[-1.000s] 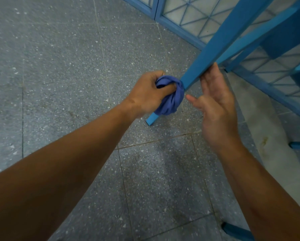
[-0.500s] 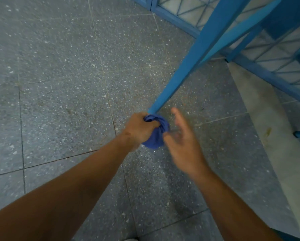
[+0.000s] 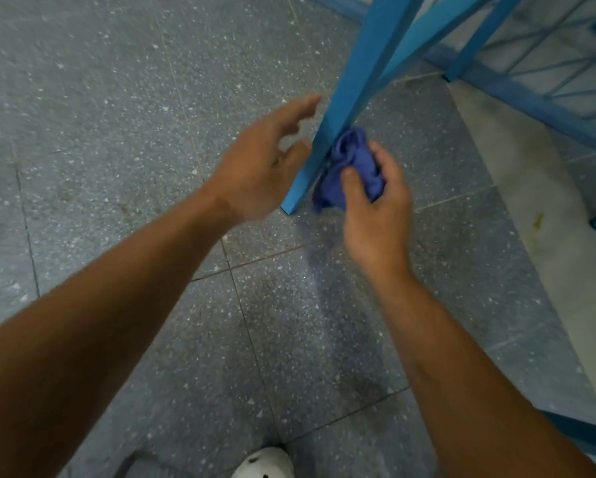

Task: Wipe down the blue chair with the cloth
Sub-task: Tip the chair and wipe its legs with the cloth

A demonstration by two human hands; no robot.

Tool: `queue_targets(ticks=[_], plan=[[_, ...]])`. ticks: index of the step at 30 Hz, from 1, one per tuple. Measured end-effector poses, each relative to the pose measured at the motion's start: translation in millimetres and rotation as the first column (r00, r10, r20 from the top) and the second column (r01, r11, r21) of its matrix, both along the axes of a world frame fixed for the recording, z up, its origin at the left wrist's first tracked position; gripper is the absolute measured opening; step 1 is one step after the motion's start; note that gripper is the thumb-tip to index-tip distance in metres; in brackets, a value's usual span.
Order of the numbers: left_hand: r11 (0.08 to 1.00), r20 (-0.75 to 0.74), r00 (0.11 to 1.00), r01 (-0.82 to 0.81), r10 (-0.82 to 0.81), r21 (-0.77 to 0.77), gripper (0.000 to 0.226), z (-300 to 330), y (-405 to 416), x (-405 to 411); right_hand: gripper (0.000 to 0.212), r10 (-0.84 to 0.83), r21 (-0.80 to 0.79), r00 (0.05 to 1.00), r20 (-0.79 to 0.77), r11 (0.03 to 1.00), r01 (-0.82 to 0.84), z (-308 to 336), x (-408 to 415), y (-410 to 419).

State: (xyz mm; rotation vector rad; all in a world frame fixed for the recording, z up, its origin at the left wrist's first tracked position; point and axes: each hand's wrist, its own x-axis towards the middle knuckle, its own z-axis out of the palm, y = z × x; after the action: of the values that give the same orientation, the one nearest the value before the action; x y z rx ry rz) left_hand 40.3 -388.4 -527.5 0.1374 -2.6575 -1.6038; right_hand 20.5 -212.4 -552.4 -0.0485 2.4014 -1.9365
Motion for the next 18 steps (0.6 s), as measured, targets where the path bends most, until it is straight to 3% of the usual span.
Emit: queue_targets(ticks=[3,5,11,13,15,18], plan=[[0.980,-0.095,0.983,0.141,-0.155,-0.143,0.062,8.4,-5.4,-12.5,0.023,-0.078,-0.067,0.991,-0.105,0.995,0.072,13.2,-17.1,-10.1],[0.977,-0.050,0.982,0.178,-0.185,-0.117,0.074,2.9,-4.1,-9.6,0.019,-0.092,-0.016,0.989,-0.112,0.996,0.091,3.1,-17.7,-15.6],[0.994,0.042,0.995,0.093,-0.096,0.061,0.080,-5.9,7.3,-5.8,0.021,0.067,0.253,0.979,0.192,0.960,-0.115,-54.4,-24.2,-16.5],[0.992,0.049,0.995,0.082,-0.087,0.093,0.081,-7.7,8.6,-5.7,0.012,0.072,0.253,0.970,0.231,0.958,-0.131,-54.6,-24.7,-15.9],[0.989,0.044,0.996,0.078,-0.084,0.128,0.082,-8.5,9.0,-5.0,0.009,0.063,0.194,0.980,0.187,0.976,-0.100,-39.3,-25.1,-15.1],[0.981,0.037,0.996,0.073,-0.081,0.177,0.082,-10.2,9.3,-4.5,0.015,-0.064,0.018,0.997,-0.041,0.998,0.065,-0.6,-34.5,-13.5]])
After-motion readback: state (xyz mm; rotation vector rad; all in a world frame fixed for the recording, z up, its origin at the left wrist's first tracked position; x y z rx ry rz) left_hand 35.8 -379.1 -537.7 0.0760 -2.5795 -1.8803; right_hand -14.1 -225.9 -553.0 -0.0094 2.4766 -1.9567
